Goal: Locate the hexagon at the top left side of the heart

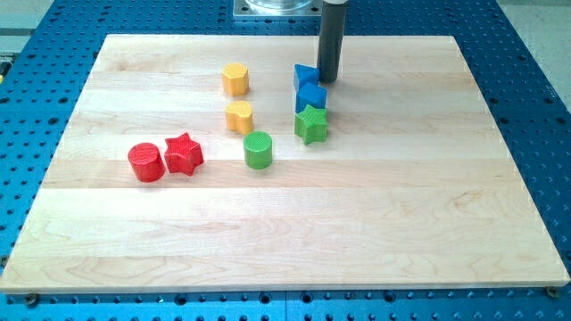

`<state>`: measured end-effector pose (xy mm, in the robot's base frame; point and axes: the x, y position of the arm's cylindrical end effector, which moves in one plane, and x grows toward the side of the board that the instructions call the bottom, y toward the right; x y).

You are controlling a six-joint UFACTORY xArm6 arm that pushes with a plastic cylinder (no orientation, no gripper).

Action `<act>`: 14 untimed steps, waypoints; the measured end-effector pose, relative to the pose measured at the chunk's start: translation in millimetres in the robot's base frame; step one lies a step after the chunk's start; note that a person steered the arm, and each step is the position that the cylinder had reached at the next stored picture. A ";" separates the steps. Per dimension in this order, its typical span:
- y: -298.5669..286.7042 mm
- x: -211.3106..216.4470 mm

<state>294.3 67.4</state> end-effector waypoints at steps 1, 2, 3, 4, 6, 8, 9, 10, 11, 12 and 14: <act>-18.0 0.0; -48.0 0.0; -70.7 -8.4; -109.0 -25.9; -152.9 23.2; -96.7 12.2; -105.8 36.0; -127.0 56.4; -164.2 56.6; -195.0 57.2; -153.5 65.5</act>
<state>359.8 -86.1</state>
